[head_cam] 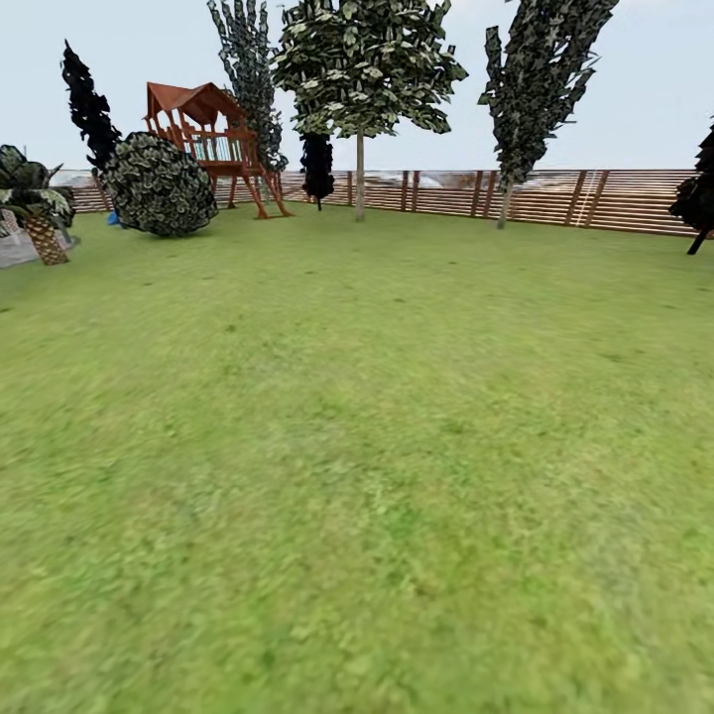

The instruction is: Take the three Easter eggs out of the wicker basket on the lawn in the garden, then place them on the lawn next to a single tree (choose any tree) so that all three eggs are next to the same tree and none are left in the basket.

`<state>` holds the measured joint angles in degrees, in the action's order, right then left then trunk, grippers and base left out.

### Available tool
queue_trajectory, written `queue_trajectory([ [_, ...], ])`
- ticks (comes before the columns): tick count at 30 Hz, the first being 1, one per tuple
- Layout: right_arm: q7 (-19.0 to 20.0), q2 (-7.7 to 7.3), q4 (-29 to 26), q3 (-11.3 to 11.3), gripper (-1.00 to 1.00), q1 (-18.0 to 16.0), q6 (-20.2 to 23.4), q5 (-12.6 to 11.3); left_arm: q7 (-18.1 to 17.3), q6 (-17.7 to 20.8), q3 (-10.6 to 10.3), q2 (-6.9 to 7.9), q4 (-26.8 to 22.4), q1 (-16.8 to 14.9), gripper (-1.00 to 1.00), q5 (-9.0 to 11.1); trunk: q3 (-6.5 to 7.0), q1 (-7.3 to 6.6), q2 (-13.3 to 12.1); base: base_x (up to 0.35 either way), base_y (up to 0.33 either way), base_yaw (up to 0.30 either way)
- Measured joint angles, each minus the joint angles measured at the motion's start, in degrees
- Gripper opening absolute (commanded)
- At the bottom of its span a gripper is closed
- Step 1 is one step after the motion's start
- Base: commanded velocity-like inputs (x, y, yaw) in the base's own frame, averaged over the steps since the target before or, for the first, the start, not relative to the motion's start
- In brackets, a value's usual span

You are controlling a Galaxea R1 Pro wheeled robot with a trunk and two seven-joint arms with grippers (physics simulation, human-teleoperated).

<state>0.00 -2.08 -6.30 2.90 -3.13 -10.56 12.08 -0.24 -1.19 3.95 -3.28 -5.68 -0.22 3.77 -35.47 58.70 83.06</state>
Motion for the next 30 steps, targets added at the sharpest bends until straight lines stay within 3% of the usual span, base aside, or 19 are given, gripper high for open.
queue_trajectory([
  [23, -0.07, 0.08, -0.06, 0.0, 1.0, 0.0, -0.09, -0.05, 0.0, 0.0, 0.04, 0.05, 0.0, 0.02, 1.0, 0.01, 0.0, 0.0, 0.0, 0.338, 0.0, 0.0],
  [30, -0.08, 0.09, -0.07, 0.0, 1.0, 0.0, -0.09, -0.07, 0.0, 0.0, 1.48, 0.05, -0.02, 0.03, 1.0, -0.03, 0.0, 0.0, 0.0, 0.338, 0.0, 0.0],
])
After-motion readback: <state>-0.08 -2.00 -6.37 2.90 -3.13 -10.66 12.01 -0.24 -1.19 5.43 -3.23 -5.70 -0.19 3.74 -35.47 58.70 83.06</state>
